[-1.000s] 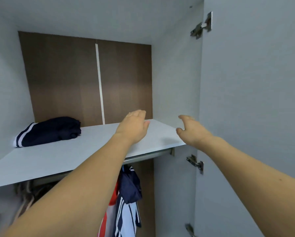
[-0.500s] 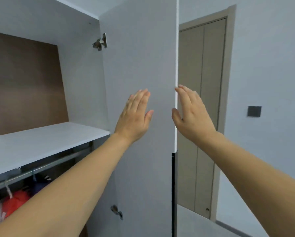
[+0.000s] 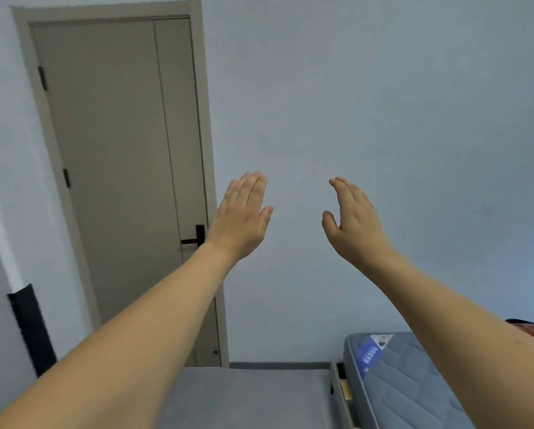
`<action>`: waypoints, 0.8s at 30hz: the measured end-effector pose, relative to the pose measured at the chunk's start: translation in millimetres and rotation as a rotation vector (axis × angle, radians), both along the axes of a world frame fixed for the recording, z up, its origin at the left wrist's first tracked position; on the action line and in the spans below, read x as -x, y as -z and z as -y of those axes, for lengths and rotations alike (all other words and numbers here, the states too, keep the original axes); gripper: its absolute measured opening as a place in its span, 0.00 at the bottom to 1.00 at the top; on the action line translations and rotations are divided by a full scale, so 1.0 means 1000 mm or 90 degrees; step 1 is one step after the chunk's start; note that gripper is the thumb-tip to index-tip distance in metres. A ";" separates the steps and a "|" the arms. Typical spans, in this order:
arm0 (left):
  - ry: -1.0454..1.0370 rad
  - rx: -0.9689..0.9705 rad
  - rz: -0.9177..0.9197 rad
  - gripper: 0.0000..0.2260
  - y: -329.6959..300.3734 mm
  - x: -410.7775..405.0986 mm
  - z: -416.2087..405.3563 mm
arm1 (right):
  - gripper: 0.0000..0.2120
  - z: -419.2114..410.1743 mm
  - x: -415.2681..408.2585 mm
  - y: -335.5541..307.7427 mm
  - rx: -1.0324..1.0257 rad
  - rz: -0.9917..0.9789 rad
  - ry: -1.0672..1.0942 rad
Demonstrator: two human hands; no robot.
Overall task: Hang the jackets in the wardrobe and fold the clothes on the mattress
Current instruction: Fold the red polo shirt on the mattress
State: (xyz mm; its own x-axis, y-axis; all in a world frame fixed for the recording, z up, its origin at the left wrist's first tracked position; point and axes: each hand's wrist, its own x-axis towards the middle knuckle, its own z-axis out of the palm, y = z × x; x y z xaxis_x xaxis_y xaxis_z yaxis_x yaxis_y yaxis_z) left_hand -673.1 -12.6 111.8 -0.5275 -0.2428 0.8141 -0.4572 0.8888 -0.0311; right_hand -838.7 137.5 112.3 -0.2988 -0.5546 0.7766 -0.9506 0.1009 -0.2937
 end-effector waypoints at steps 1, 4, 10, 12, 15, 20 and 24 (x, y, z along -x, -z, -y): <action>0.017 0.002 0.019 0.26 0.007 0.024 0.000 | 0.27 -0.006 0.019 0.006 -0.008 0.007 0.020; 0.071 -0.007 0.048 0.26 0.026 0.106 0.005 | 0.27 -0.023 0.082 0.030 -0.034 0.028 0.088; 0.189 -0.018 0.120 0.26 0.075 0.270 0.025 | 0.26 -0.035 0.210 0.087 -0.091 0.078 0.229; 0.229 -0.032 0.129 0.26 0.090 0.323 0.036 | 0.26 -0.033 0.249 0.103 -0.097 0.105 0.277; 0.292 -0.073 0.158 0.26 0.110 0.400 0.049 | 0.26 -0.036 0.300 0.125 -0.116 0.152 0.334; 0.408 -0.114 0.220 0.25 0.155 0.522 0.031 | 0.26 -0.074 0.375 0.166 -0.119 0.256 0.461; 0.488 -0.081 0.339 0.26 0.200 0.598 -0.004 | 0.25 -0.114 0.427 0.207 -0.112 0.311 0.542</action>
